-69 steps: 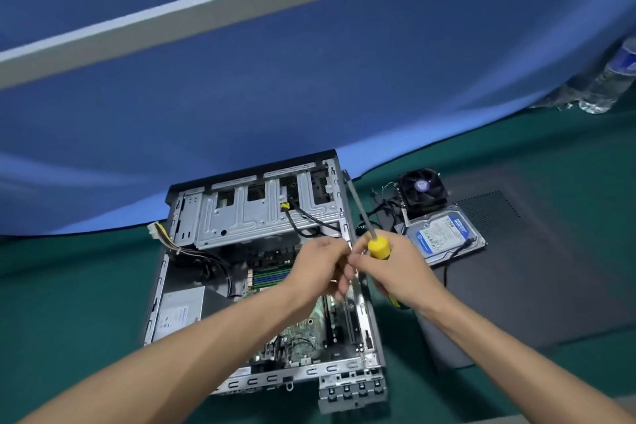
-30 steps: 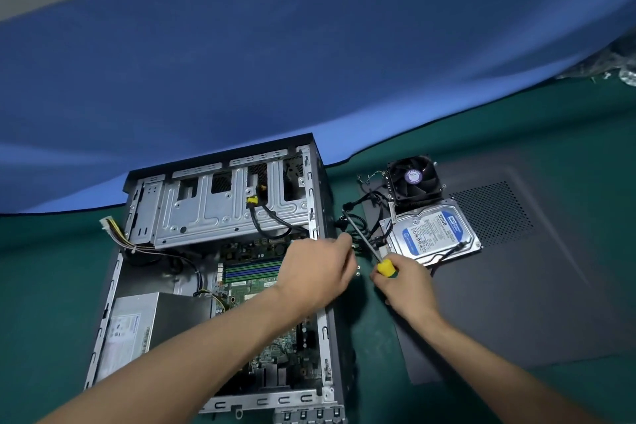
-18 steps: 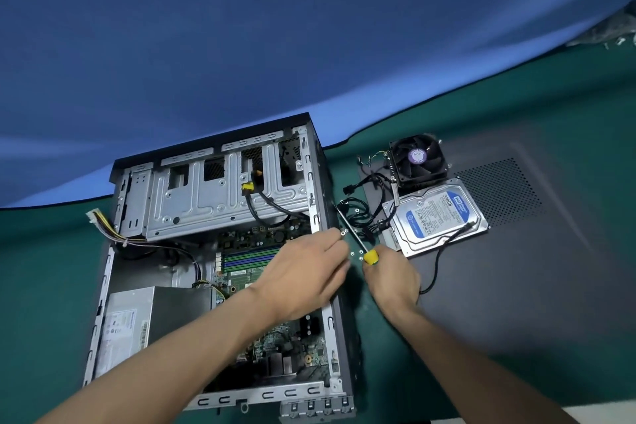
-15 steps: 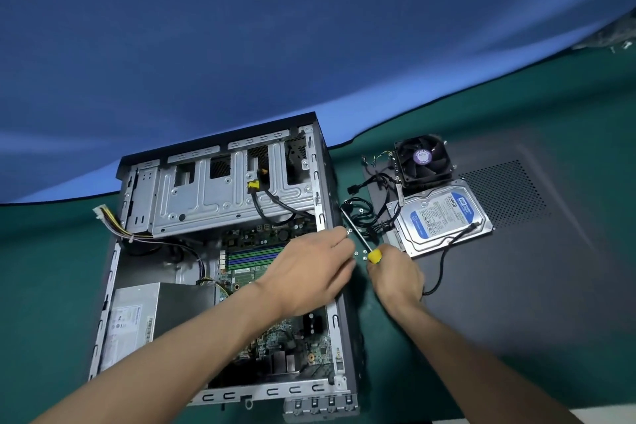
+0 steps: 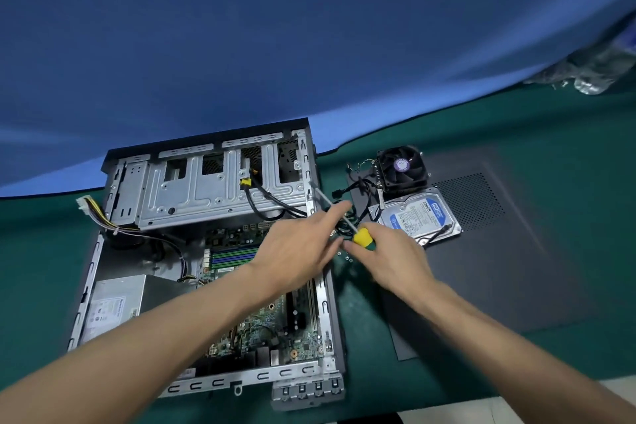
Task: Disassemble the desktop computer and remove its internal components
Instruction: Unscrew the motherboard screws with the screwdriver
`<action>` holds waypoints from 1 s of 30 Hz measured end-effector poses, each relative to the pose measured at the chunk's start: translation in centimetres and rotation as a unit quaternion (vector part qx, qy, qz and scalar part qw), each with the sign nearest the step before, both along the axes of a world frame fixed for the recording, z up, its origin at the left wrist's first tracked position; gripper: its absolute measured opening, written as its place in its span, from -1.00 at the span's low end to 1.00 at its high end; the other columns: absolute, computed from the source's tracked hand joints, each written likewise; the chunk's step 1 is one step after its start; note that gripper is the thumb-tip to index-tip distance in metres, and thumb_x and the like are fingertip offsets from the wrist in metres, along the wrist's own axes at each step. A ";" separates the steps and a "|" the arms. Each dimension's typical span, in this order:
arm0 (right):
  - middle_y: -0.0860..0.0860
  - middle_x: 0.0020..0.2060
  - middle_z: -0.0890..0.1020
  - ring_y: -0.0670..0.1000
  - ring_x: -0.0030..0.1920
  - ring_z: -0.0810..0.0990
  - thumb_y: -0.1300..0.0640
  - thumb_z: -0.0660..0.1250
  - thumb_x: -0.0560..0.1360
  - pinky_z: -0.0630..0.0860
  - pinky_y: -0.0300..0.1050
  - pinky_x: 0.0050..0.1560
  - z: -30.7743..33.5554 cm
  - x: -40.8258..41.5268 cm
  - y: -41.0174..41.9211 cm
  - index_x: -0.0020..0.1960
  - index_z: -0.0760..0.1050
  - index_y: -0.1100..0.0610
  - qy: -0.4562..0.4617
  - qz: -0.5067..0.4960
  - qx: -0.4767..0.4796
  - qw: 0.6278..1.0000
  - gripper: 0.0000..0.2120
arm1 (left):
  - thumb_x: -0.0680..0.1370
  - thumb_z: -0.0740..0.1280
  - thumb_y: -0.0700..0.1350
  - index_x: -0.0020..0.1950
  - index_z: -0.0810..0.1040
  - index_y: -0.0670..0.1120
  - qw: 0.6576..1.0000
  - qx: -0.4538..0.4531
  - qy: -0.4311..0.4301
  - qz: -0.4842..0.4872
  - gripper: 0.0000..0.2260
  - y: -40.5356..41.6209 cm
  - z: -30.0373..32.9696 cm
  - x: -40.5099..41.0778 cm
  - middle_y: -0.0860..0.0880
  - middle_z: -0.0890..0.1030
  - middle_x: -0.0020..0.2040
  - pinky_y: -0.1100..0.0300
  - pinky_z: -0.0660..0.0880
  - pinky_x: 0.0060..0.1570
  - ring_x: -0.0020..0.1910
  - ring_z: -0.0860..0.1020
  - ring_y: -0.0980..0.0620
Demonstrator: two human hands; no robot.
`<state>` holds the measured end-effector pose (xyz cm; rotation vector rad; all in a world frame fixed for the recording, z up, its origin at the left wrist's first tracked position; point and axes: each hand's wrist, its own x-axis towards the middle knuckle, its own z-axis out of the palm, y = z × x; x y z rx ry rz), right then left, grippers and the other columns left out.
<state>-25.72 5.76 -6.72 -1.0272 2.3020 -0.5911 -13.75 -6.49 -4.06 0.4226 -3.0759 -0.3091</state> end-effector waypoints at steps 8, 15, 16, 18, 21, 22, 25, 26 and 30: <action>-0.02 -0.29 0.61 0.00 -0.34 0.57 0.03 0.46 0.39 0.50 -0.10 -0.27 8.1 0.5 -1.8 -0.16 0.54 0.04 -0.130 0.034 0.018 0.991 -0.86 | 0.62 0.13 0.06 0.00 0.54 -0.02 0.996 -0.064 0.038 0.056 -0.75 -3.0 0.9 3.1 0.02 0.53 -0.42 0.26 0.10 -0.50 -0.50 0.38 0.00; 0.06 -0.29 0.66 -0.05 -0.46 0.61 0.18 0.51 0.37 0.45 -0.27 -0.54 11.5 3.5 -3.6 -0.20 0.54 0.13 -0.149 -0.065 -0.098 0.982 -0.86 | 0.62 0.11 0.11 0.00 0.57 0.07 0.990 0.090 0.021 0.110 -0.73 -3.2 -1.6 6.6 0.12 0.52 -0.33 0.19 0.25 -0.35 -0.39 0.40 0.11; 0.05 -0.32 0.65 -0.07 -0.51 0.58 0.13 0.51 0.37 0.39 -0.30 -0.55 11.5 4.3 -3.8 -0.21 0.54 0.10 -0.111 -0.072 -0.107 0.985 -0.86 | 0.62 0.12 0.12 -0.04 0.56 0.07 0.987 0.123 0.003 0.099 -0.74 -3.0 -2.1 6.9 0.12 0.52 -0.35 0.19 0.26 -0.34 -0.41 0.41 0.14; 0.00 -0.40 0.61 -0.06 -0.56 0.47 0.04 0.47 0.39 0.32 -0.29 -0.54 11.1 5.7 -4.2 -0.23 0.51 0.03 -0.022 -0.048 -0.090 0.995 -0.85 | 0.60 0.16 0.10 -0.14 0.52 0.07 0.979 0.192 -0.028 0.068 -0.77 -2.8 -2.8 7.4 0.10 0.49 -0.40 0.18 0.33 -0.33 -0.42 0.42 0.15; -0.07 -0.50 0.49 -0.14 -0.55 0.37 0.02 0.40 0.38 0.26 -0.31 -0.53 10.7 7.2 -4.6 -0.26 0.45 -0.01 0.061 0.014 -0.042 0.997 -0.87 | 0.53 0.26 -0.01 0.01 0.55 0.09 0.962 0.257 -0.076 0.047 -0.89 -2.8 -4.1 7.9 0.06 0.55 -0.33 0.22 0.36 -0.34 -0.29 0.52 0.02; -0.07 -0.52 0.47 -0.17 -0.53 0.39 0.02 0.38 0.37 0.28 -0.31 -0.52 10.6 7.5 -4.6 -0.27 0.44 -0.02 0.077 0.032 -0.027 0.996 -0.88 | 0.50 0.27 -0.05 0.05 0.55 0.08 0.955 0.278 -0.094 0.044 -0.84 -2.9 -4.6 8.2 0.07 0.54 -0.33 0.25 0.32 -0.38 -0.29 0.50 0.03; -0.08 -0.54 0.47 -0.22 -0.47 0.43 -0.01 0.33 0.32 0.17 -0.29 -0.54 10.3 8.3 -4.5 -0.31 0.40 -0.05 0.112 0.067 0.033 0.991 -0.88 | 0.47 0.27 -0.15 -0.03 0.52 0.05 0.923 0.361 -0.127 0.049 -0.86 -2.7 -6.3 8.7 0.04 0.58 -0.29 0.33 0.24 -0.42 -0.35 0.46 0.15; -0.09 -0.52 0.49 -0.23 -0.45 0.44 -0.01 0.32 0.32 0.18 -0.26 -0.51 10.0 8.5 -4.3 -0.31 0.39 -0.06 0.117 0.074 0.050 0.989 -0.89 | 0.48 0.27 -0.16 -0.09 0.51 0.06 0.914 0.381 -0.129 0.053 -0.88 -2.6 -6.8 8.8 0.03 0.59 -0.27 0.35 0.25 -0.42 -0.35 0.46 0.16; -0.12 -0.41 0.54 -0.18 -0.38 0.46 0.01 0.33 0.34 0.28 -0.26 -0.44 8.6 9.3 -3.7 -0.30 0.42 -0.03 0.109 0.097 0.085 0.986 -0.89 | 0.48 0.23 -0.21 -0.21 0.50 0.08 0.900 0.411 -0.136 0.053 -0.81 -1.9 -8.6 8.8 0.11 0.56 -0.28 0.36 0.27 -0.40 -0.31 0.50 0.14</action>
